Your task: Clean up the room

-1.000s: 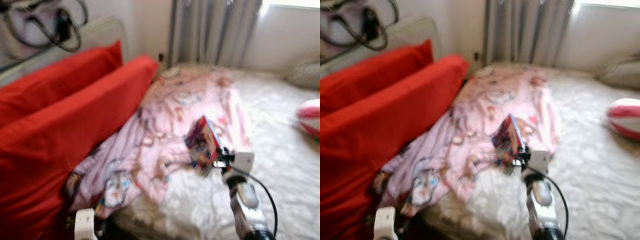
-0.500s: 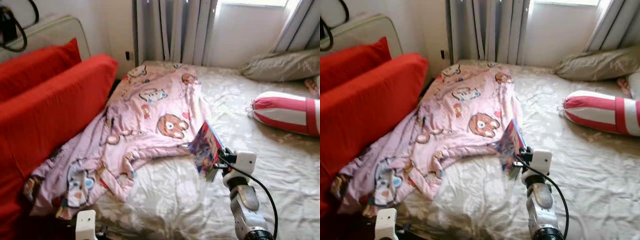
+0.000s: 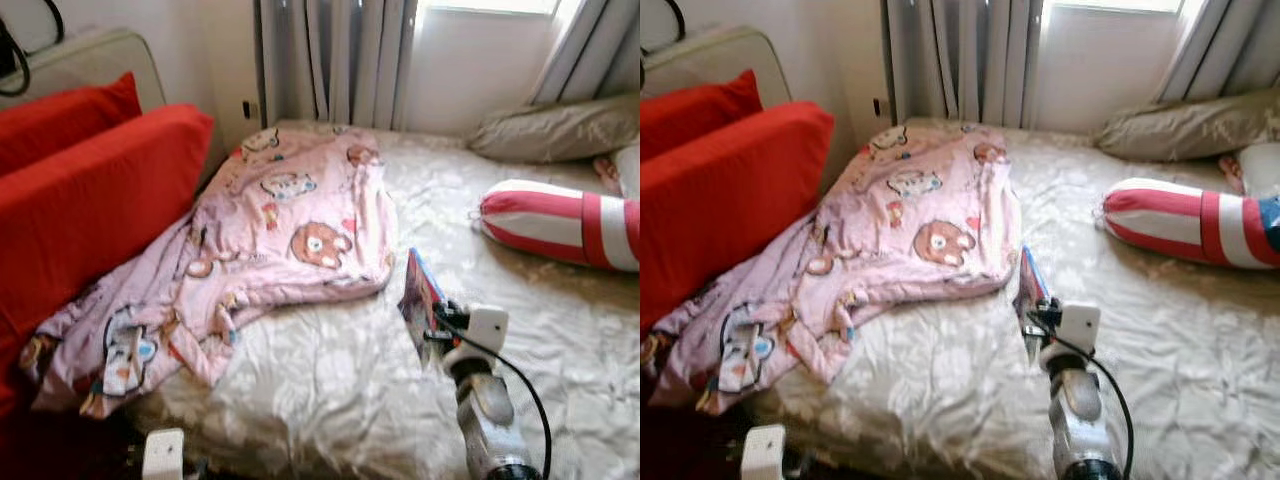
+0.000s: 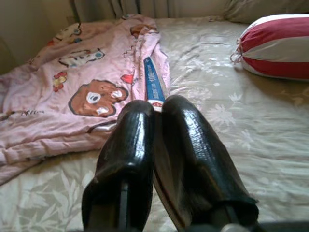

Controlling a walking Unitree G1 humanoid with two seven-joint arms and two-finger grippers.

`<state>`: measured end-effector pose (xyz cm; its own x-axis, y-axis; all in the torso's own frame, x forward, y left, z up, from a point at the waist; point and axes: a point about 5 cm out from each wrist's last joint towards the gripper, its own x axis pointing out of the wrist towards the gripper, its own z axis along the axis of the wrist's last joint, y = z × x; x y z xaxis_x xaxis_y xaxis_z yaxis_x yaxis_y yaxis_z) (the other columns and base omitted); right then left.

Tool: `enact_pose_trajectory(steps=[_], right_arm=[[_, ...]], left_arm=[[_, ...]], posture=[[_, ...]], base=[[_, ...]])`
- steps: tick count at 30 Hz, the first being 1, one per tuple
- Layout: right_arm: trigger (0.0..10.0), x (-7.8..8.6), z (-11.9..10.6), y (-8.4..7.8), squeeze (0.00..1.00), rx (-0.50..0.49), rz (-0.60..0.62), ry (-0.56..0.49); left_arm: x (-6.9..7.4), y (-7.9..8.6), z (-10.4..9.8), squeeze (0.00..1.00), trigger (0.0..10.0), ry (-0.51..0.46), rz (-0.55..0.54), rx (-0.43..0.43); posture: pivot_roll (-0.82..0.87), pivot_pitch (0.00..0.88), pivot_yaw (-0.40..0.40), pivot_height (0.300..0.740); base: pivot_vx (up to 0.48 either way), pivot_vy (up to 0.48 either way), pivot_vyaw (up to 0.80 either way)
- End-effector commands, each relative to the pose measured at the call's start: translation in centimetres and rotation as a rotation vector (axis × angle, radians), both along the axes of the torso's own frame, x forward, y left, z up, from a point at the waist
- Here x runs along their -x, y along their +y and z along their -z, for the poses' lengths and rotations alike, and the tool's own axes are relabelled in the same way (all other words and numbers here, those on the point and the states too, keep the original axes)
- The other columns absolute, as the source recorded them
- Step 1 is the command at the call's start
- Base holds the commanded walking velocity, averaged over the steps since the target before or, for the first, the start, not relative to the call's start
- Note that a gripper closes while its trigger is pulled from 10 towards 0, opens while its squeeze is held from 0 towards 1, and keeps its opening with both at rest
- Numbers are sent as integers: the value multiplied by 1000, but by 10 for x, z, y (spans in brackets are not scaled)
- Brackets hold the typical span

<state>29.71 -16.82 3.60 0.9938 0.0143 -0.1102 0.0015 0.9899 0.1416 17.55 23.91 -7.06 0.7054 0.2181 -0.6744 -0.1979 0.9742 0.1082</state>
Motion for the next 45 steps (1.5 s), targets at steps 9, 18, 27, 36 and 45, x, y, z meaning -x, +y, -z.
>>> enact_pose_trajectory(steps=[9,18,27,36,45], right_arm=[[10000,-7,-13,-5,0,13,15,-67],[10000,-7,-13,-7,0,14,23,-63],[10000,-7,-11,-6,0,13,20,-48],[10000,-6,-10,-5,0,15,16,-46],[10000,-7,-10,-5,0,19,13,-49]], left_arm=[[-4,-6,0,0,10000,-9,1,17],[-4,-6,0,0,10000,-8,1,19],[-2,-6,1,0,10000,-4,-3,22],[-3,-7,1,0,10000,-8,-5,25],[-2,-8,1,0,10000,-7,-4,28]], posture=[[63,0,-4,740],[61,0,-5,740],[62,0,-6,740],[64,0,-11,740],[62,0,-10,740]], base=[[0,-298,0],[0,-298,0],[0,-298,0],[0,-299,-403],[0,-299,0]])
